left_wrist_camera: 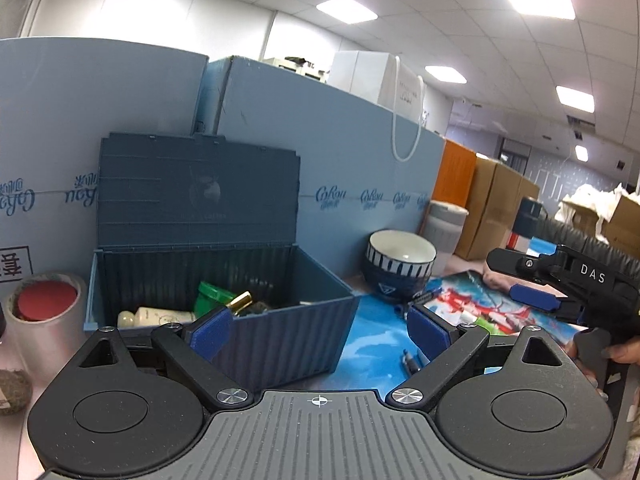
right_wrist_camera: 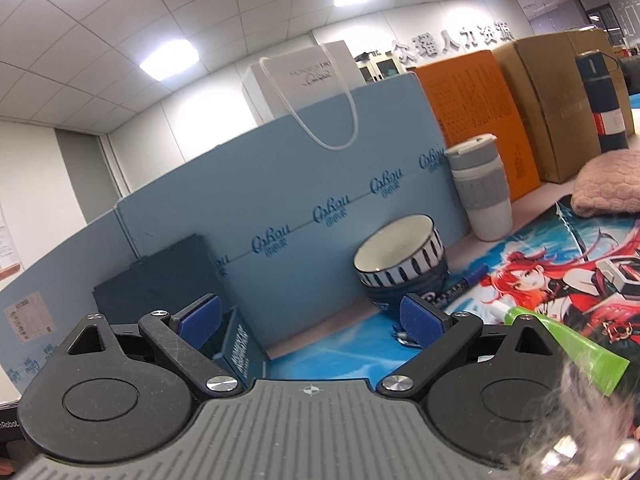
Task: Organize rigid objects
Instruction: 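Close the right tool on the light-blue marker and lift it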
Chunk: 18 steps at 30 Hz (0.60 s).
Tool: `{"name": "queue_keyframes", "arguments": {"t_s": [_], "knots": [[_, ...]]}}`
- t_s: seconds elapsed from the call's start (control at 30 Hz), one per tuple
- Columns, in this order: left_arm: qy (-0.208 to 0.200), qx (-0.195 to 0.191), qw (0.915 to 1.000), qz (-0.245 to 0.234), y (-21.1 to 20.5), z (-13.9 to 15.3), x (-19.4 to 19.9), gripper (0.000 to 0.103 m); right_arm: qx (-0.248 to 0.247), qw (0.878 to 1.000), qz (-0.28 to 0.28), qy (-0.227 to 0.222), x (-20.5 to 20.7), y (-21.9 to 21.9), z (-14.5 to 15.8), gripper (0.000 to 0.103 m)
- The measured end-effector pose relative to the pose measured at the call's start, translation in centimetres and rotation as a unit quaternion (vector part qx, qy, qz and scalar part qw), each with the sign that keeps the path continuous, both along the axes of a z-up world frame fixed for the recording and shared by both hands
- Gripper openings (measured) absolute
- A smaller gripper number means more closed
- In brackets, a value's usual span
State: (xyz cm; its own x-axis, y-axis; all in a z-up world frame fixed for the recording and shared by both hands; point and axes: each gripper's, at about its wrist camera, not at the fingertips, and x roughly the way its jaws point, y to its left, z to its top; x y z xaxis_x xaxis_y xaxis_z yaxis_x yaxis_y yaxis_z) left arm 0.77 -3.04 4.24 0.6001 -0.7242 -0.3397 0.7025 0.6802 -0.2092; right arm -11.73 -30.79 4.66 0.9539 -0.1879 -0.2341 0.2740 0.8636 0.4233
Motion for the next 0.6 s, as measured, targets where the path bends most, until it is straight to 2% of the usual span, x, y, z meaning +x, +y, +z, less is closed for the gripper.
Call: {"name": "queue_keyframes", "arguments": {"t_s": [0.27, 0.4, 0.6], "knots": [[-0.003, 0.015, 0.9998, 0.01, -0.5, -0.6, -0.8, 0.096, 0.014, 1.0, 0.006, 0.016, 0.4, -0.4, -1.3, 0.096], [-0.008, 0.023, 0.9997, 0.003, -0.7, -1.4, -1.7, 0.096, 0.011, 0.999, 0.022, 0.044, 1.2, -0.2, -1.9, 0.096], [-0.021, 0.057, 0.9982, -0.002, -1.3, -2.7, -3.1, 0.096, 0.013, 0.993, 0.048, 0.109, 3.4, 0.1, -3.4, 0.096]]}}
